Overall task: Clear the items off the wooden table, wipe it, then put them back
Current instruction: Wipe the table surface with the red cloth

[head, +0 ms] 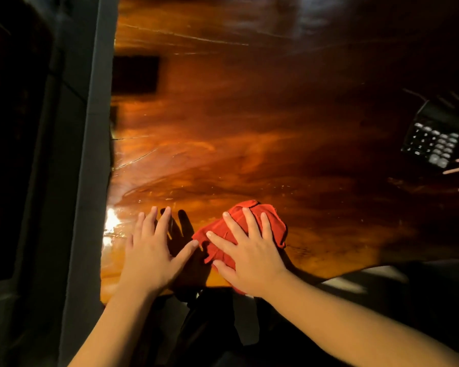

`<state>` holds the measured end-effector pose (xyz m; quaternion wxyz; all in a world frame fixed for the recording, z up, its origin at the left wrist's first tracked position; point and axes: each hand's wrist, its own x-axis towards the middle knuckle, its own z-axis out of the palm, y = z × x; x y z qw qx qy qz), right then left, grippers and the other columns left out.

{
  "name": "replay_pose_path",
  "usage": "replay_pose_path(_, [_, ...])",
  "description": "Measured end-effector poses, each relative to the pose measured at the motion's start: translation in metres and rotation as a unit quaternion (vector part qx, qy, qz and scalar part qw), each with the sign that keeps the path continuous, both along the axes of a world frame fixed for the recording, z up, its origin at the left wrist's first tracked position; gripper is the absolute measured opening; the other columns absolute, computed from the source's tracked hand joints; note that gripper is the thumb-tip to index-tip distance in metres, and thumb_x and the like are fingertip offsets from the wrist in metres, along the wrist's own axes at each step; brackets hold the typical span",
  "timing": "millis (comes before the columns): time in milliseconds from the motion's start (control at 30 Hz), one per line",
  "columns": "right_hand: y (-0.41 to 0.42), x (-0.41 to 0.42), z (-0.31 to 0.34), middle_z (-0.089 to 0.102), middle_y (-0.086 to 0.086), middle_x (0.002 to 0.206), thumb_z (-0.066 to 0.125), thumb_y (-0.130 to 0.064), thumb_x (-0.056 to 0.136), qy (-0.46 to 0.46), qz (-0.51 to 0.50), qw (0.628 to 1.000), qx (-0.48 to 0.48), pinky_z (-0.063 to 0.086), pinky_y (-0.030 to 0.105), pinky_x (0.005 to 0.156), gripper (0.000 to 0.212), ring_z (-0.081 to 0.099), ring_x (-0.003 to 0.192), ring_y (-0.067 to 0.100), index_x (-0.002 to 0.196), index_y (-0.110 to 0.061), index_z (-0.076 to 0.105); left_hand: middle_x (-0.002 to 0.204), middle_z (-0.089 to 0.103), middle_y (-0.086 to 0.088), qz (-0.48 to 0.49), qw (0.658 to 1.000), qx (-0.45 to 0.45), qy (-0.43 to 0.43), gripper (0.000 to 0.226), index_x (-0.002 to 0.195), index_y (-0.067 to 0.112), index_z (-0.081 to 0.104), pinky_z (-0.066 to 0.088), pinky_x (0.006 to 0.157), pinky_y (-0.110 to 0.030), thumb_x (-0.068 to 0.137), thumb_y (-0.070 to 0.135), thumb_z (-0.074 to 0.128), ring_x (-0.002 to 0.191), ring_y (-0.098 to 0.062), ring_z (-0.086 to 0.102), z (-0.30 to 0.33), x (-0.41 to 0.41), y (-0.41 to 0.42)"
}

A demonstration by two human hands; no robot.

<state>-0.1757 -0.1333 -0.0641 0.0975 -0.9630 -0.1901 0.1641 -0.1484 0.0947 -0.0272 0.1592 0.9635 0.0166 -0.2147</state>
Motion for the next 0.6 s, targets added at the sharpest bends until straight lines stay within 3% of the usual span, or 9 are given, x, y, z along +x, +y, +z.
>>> replay_pose_path(133, [-0.011, -0.005, 0.006, 0.029, 0.007, 0.165, 0.038, -0.072, 0.089, 0.039, -0.064, 0.997, 0.002, 0.011, 0.075, 0.113, 0.065, 0.020, 0.148, 0.049, 0.150, -0.049, 0.034, 0.169, 0.014, -0.005, -0.043, 0.999, 0.010, 0.029, 0.104, 0.160, 0.030, 0.014, 0.017, 0.121, -0.058, 0.077, 0.090, 0.032, 0.155, -0.029, 0.004, -0.004, 0.008, -0.025])
replay_pose_path(200, [-0.011, -0.003, 0.009, 0.020, 0.005, 0.169, 0.039, -0.072, 0.087, 0.055, -0.068, 0.996, 0.012, 0.002, 0.073, 0.115, 0.070, 0.011, 0.151, 0.048, 0.152, -0.050, 0.028, 0.168, 0.017, -0.007, -0.043, 0.998, 0.007, 0.047, 0.103, 0.160, 0.028, 0.018, 0.018, 0.122, -0.058, 0.077, 0.088, 0.033, 0.155, -0.030, 0.007, -0.003, 0.012, -0.037])
replay_pose_path(267, [-0.019, 0.000, 0.011, 0.008, 0.001, 0.171, 0.039, -0.072, 0.087, 0.078, -0.069, 0.993, 0.050, -0.013, 0.066, 0.117, 0.073, -0.006, 0.154, 0.040, 0.154, -0.051, 0.019, 0.164, 0.027, -0.011, -0.019, 0.999, -0.002, 0.049, 0.103, 0.158, 0.024, 0.028, 0.024, 0.119, -0.060, 0.076, 0.085, 0.036, 0.152, -0.034, 0.016, -0.002, 0.019, -0.046])
replay_pose_path(333, [-0.034, 0.004, 0.015, 0.007, -0.005, 0.171, 0.041, -0.070, 0.089, 0.119, -0.084, 0.982, 0.117, -0.015, 0.056, 0.119, 0.071, -0.010, 0.155, 0.027, 0.154, -0.050, 0.019, 0.158, 0.037, -0.014, -0.003, 0.999, 0.001, 0.039, 0.101, 0.154, 0.018, 0.036, 0.031, 0.116, -0.060, 0.076, 0.081, 0.042, 0.148, -0.036, 0.027, 0.001, 0.025, -0.052])
replay_pose_path(433, [-0.059, 0.007, 0.026, 0.019, -0.013, 0.167, 0.047, -0.061, 0.092, 0.171, -0.163, 0.944, 0.233, 0.010, 0.048, 0.122, 0.063, 0.005, 0.154, 0.012, 0.152, -0.049, 0.029, 0.152, 0.044, -0.018, -0.019, 1.000, 0.009, 0.023, 0.097, 0.150, 0.012, 0.043, 0.036, 0.113, -0.059, 0.077, 0.075, 0.050, 0.143, -0.040, 0.034, 0.006, 0.039, -0.066])
replay_pose_path(500, [-0.076, 0.010, 0.035, 0.027, -0.019, 0.162, 0.048, -0.059, 0.092, 0.178, -0.224, 0.917, 0.278, 0.028, 0.042, 0.116, 0.059, 0.016, 0.150, 0.008, 0.148, -0.055, 0.029, 0.151, 0.046, -0.020, -0.037, 0.999, 0.003, 0.016, 0.096, 0.149, 0.010, 0.044, 0.036, 0.113, -0.058, 0.077, 0.073, 0.052, 0.141, -0.041, 0.037, 0.011, 0.052, -0.084])
replay_pose_path(600, [-0.110, 0.011, 0.043, 0.039, -0.023, 0.153, 0.048, -0.059, 0.091, 0.133, -0.293, 0.895, 0.309, 0.027, 0.024, 0.107, 0.057, 0.029, 0.143, 0.002, 0.146, -0.053, 0.034, 0.149, 0.047, -0.020, -0.071, 0.997, -0.027, 0.001, 0.095, 0.149, 0.009, 0.043, 0.036, 0.114, -0.054, 0.078, 0.070, 0.054, 0.139, -0.040, 0.040, 0.021, 0.073, -0.121])
